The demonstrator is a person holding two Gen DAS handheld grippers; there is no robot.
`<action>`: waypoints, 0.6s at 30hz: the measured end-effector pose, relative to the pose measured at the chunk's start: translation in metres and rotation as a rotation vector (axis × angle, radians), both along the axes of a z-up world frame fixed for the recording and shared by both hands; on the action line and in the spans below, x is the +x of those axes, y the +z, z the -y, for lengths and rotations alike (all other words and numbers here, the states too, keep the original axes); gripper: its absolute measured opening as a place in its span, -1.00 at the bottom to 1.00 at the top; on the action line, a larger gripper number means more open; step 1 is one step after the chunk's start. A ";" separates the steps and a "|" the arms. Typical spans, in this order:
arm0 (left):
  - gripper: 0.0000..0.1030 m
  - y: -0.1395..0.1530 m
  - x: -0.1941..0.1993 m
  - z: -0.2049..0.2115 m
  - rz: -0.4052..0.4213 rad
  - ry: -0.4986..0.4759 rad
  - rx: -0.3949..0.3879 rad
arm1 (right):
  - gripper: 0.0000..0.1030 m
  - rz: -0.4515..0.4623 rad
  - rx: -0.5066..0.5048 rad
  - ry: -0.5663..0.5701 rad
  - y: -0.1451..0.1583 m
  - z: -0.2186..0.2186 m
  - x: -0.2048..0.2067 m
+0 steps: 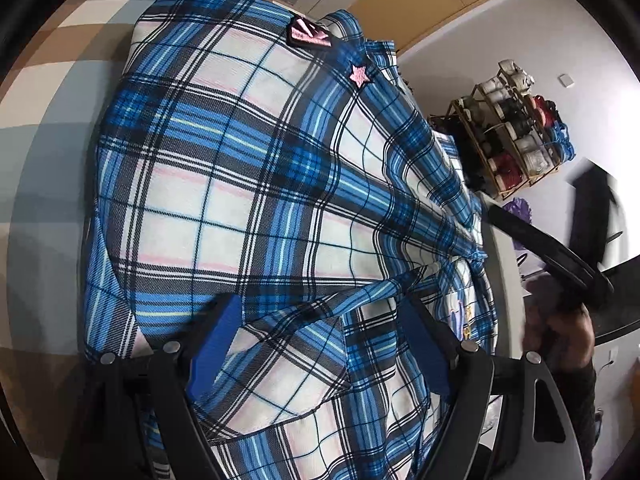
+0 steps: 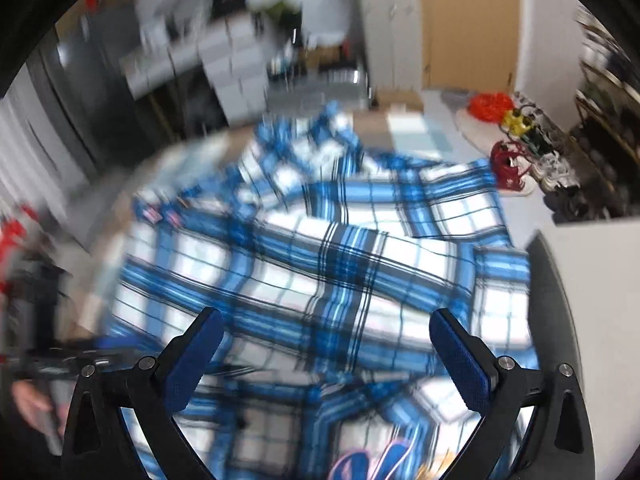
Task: Fold large clothes
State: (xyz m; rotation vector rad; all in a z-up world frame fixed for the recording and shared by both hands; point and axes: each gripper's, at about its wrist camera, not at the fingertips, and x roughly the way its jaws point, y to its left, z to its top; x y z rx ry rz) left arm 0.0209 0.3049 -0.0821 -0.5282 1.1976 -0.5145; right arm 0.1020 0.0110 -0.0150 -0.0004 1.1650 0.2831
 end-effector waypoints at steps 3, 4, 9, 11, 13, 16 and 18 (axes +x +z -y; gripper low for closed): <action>0.50 -0.001 -0.001 -0.004 0.001 0.011 -0.001 | 1.00 -0.100 -0.010 -0.017 -0.032 -0.007 0.032; 0.50 -0.001 -0.002 -0.005 0.002 0.015 0.000 | 1.00 -0.109 -0.016 -0.036 -0.039 -0.006 0.038; 0.50 0.001 -0.014 -0.013 0.009 -0.012 0.022 | 1.00 -0.200 -0.058 -0.156 -0.077 0.011 0.071; 0.50 0.005 -0.016 -0.017 0.029 -0.005 0.031 | 1.00 -0.186 -0.113 -0.175 -0.084 0.012 0.076; 0.50 0.010 -0.016 -0.019 0.054 0.005 0.034 | 1.00 -0.169 -0.165 -0.174 -0.085 0.009 0.077; 0.50 0.015 -0.016 -0.023 0.083 0.024 0.029 | 0.99 -0.108 -0.237 -0.160 -0.071 -0.001 0.076; 0.50 0.016 -0.015 -0.026 0.084 0.039 0.022 | 0.99 -0.003 -0.218 -0.132 -0.041 -0.013 0.067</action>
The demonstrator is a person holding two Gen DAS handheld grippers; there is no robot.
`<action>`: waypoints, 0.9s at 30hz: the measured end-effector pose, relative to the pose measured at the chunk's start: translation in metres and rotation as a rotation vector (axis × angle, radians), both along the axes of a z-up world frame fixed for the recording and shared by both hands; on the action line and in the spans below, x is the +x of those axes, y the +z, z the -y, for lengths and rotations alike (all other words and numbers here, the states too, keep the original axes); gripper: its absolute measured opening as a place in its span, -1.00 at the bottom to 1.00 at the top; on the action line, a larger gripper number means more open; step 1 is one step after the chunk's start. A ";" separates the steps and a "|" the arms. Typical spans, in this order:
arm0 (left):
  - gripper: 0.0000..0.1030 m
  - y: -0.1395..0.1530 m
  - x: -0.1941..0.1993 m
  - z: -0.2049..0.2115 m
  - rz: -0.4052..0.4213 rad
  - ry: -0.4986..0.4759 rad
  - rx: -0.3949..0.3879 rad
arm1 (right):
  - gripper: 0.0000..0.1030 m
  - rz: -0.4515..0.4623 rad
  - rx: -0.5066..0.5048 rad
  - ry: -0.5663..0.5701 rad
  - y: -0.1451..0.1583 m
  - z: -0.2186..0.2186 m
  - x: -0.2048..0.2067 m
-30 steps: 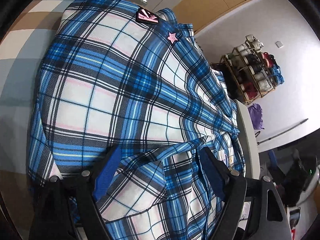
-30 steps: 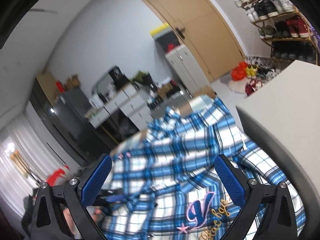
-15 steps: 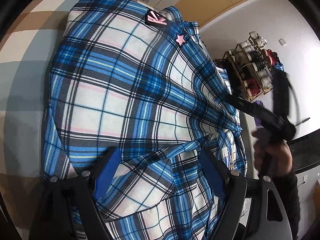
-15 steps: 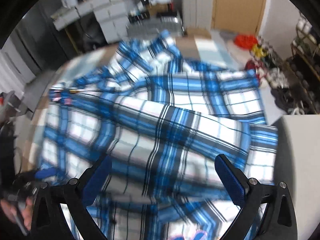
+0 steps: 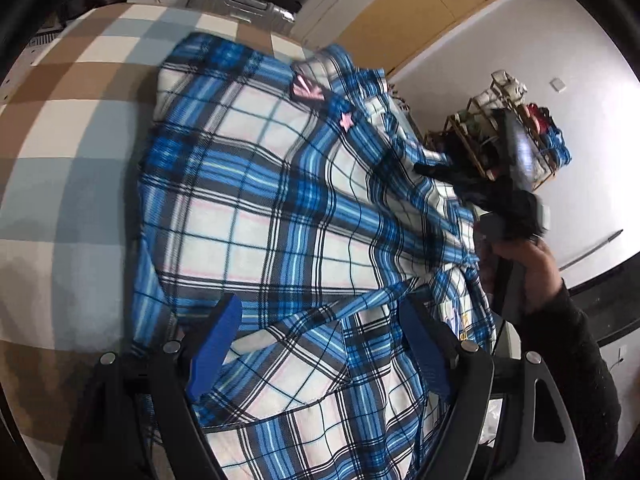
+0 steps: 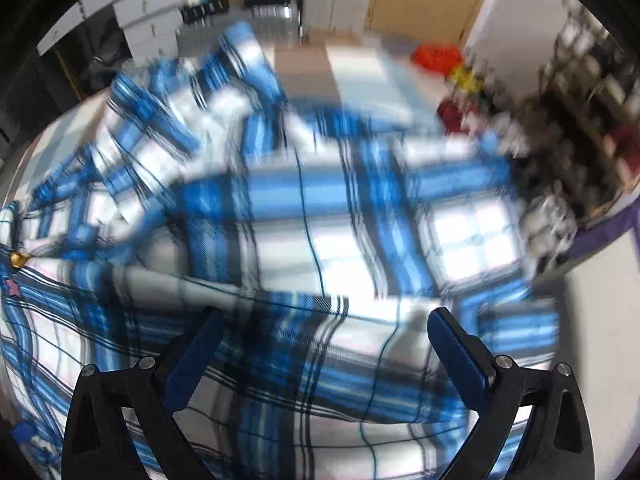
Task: Fold large clothes
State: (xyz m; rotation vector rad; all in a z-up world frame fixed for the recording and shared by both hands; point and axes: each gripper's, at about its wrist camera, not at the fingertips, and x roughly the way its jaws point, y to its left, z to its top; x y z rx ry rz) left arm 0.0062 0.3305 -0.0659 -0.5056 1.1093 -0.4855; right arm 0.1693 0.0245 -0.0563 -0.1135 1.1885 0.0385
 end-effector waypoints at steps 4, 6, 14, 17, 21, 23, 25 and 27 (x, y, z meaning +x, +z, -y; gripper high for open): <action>0.50 -0.001 -0.002 -0.008 0.006 0.026 0.011 | 1.00 0.059 0.215 0.132 0.046 -0.037 -0.020; 0.50 0.001 -0.005 -0.012 0.023 0.039 0.044 | 1.00 -0.004 0.367 0.203 0.056 -0.061 -0.028; 0.51 0.014 -0.023 -0.006 0.149 -0.034 0.210 | 1.00 -0.280 0.634 0.265 0.013 -0.144 -0.010; 0.51 0.011 -0.021 -0.002 0.156 -0.041 0.289 | 1.00 -0.311 0.540 0.238 -0.008 -0.157 0.005; 0.51 0.007 -0.014 -0.003 0.163 -0.035 0.328 | 1.00 -0.295 0.312 0.284 -0.028 -0.185 0.005; 0.51 0.006 -0.016 -0.008 0.157 -0.022 0.325 | 1.00 -0.284 0.224 0.325 -0.029 -0.197 -0.002; 0.51 0.004 -0.013 -0.021 0.137 0.005 0.317 | 1.00 -0.303 0.226 0.346 -0.025 -0.197 -0.005; 0.51 0.009 -0.022 -0.030 0.124 0.025 0.276 | 1.00 -0.280 0.330 0.327 -0.008 -0.185 -0.005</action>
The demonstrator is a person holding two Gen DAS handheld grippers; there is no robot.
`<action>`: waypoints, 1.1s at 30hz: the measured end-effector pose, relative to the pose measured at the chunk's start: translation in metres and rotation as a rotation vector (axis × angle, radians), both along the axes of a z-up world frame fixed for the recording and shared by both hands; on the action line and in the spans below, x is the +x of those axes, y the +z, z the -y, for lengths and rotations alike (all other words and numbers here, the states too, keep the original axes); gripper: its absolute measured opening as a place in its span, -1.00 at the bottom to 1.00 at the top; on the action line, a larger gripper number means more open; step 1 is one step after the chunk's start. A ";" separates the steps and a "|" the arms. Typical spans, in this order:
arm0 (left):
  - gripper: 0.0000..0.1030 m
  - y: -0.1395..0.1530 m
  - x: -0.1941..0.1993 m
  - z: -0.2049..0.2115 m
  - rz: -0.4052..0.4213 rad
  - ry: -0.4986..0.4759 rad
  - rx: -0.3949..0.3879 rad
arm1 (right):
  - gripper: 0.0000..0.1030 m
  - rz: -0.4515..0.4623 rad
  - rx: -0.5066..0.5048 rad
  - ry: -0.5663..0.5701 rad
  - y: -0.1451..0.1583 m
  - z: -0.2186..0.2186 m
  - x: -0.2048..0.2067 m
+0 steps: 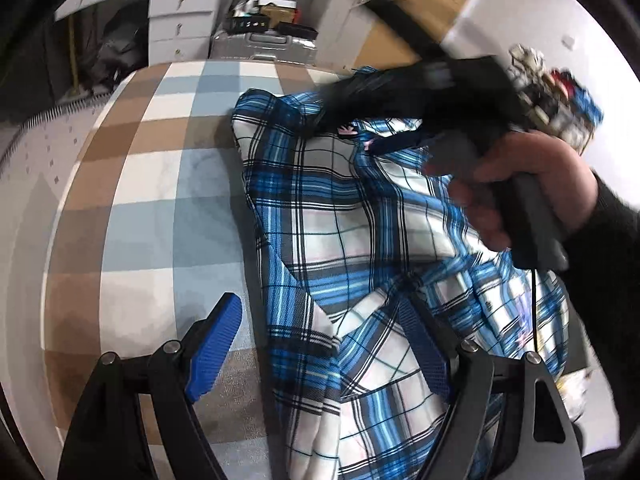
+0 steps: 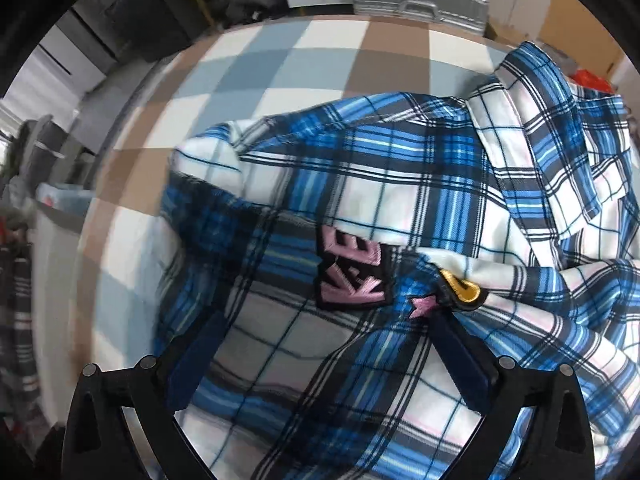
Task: Fold large clothes
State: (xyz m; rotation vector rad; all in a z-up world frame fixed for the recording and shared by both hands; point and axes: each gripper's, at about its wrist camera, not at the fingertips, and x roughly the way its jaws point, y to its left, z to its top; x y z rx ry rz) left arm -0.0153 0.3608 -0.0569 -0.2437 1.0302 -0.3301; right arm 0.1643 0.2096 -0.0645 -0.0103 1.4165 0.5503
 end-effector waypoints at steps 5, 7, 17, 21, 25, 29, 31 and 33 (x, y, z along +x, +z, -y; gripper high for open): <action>0.51 -0.005 0.003 -0.017 -0.080 0.072 -0.142 | 1.00 -0.094 0.418 -0.076 0.035 0.031 -0.003; 0.50 -0.011 0.007 -0.024 -0.127 0.095 -0.234 | 1.00 -0.175 0.536 -0.078 0.030 0.028 -0.001; 0.51 -0.014 0.015 -0.032 -0.110 0.133 -0.175 | 1.00 -0.380 0.605 -0.117 -0.043 -0.013 0.023; 0.51 -0.015 0.021 -0.031 -0.108 0.135 -0.148 | 1.00 -0.362 0.536 -0.092 -0.034 -0.016 0.021; 0.51 -0.013 0.018 -0.028 -0.111 0.127 -0.161 | 1.00 -0.228 0.506 -0.066 -0.003 0.002 0.015; 0.51 -0.005 0.017 -0.022 -0.085 0.118 -0.182 | 1.00 -0.094 0.446 -0.097 0.025 0.064 0.008; 0.51 -0.001 0.020 -0.014 -0.073 0.106 -0.212 | 1.00 -0.075 0.414 -0.131 0.028 0.097 0.004; 0.51 0.001 0.025 -0.004 -0.062 0.098 -0.234 | 1.00 -0.039 0.338 -0.181 0.027 0.132 0.002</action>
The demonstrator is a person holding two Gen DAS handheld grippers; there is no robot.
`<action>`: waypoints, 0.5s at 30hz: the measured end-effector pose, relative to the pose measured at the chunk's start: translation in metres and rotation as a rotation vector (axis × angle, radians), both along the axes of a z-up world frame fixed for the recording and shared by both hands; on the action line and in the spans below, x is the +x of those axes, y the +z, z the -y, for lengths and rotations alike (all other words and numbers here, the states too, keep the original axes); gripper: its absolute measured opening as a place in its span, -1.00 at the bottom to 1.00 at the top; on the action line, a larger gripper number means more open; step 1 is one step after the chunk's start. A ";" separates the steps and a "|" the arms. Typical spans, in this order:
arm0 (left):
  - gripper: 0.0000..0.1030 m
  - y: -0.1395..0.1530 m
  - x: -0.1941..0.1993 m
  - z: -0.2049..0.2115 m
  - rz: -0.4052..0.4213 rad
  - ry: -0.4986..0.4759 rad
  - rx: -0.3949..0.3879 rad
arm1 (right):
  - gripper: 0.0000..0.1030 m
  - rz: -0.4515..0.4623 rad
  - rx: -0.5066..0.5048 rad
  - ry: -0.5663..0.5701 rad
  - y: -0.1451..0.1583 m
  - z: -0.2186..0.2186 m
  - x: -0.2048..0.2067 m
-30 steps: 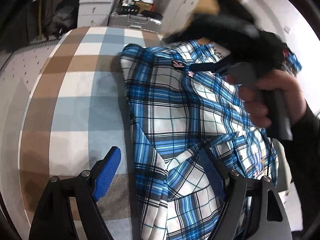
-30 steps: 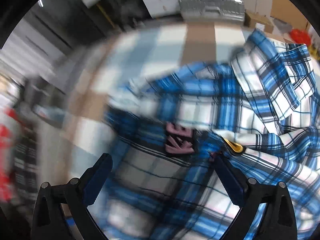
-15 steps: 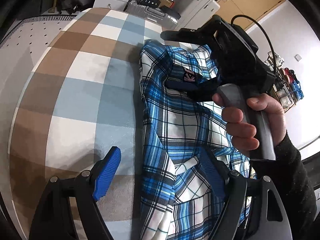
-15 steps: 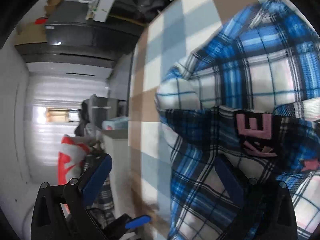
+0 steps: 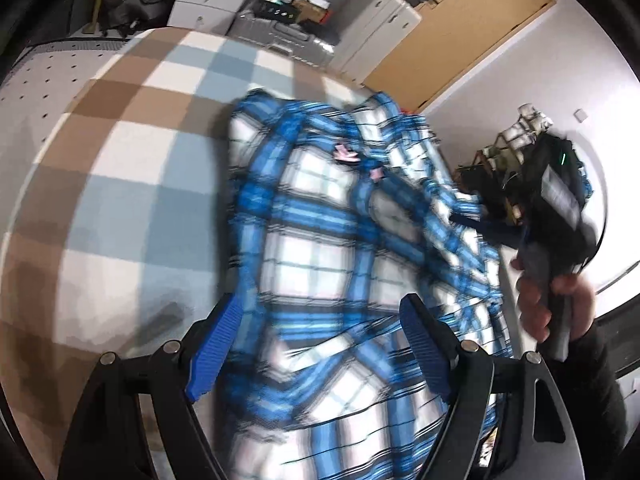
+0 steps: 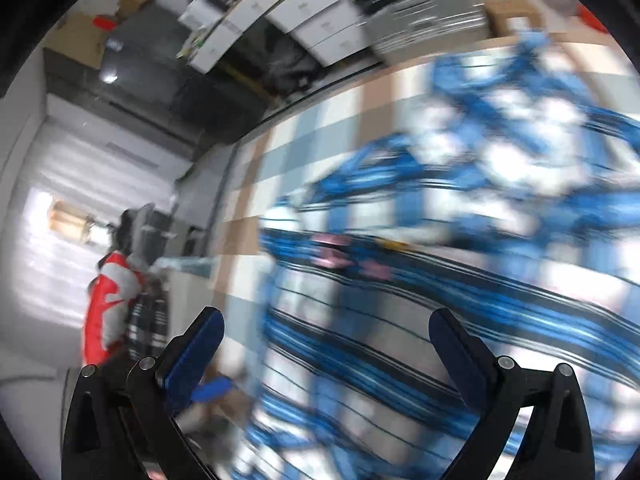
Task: Fold large clothes
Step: 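Lay the hem over the shirt body and open the right gripper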
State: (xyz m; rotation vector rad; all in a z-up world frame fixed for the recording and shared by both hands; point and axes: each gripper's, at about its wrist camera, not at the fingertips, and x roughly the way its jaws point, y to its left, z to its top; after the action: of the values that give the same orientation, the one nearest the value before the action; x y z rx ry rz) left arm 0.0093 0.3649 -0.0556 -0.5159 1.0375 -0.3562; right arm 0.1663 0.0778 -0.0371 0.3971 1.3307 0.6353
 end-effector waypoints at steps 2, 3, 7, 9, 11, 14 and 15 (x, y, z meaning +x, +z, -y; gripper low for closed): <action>0.51 0.000 0.004 0.012 -0.001 -0.009 0.004 | 1.00 0.020 -0.128 -0.074 -0.005 0.037 -0.003; 0.51 0.000 0.006 0.019 -0.001 -0.012 0.017 | 1.00 0.046 -0.223 -0.111 -0.006 0.050 -0.004; 0.51 -0.005 0.015 0.050 0.017 -0.048 0.097 | 1.00 0.158 -0.592 -0.176 -0.018 0.078 -0.021; 0.51 -0.008 0.019 0.059 0.020 -0.054 0.134 | 1.00 0.135 -0.647 -0.125 -0.037 0.080 -0.029; 0.51 -0.013 0.024 0.065 0.010 -0.058 0.163 | 0.99 0.130 -0.696 -0.078 -0.051 0.079 -0.035; 0.50 -0.032 0.030 0.069 -0.082 -0.044 0.204 | 1.00 0.172 -0.690 -0.062 -0.056 0.083 -0.041; 0.51 -0.034 0.031 0.069 -0.081 -0.040 0.211 | 1.00 0.162 -0.681 -0.076 -0.056 0.085 -0.040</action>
State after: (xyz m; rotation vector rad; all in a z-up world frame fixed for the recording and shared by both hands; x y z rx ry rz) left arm 0.0399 0.2955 -0.0896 -0.3223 1.1502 -0.2592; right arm 0.1260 -0.0068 -0.0930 -0.1559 1.2832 0.1214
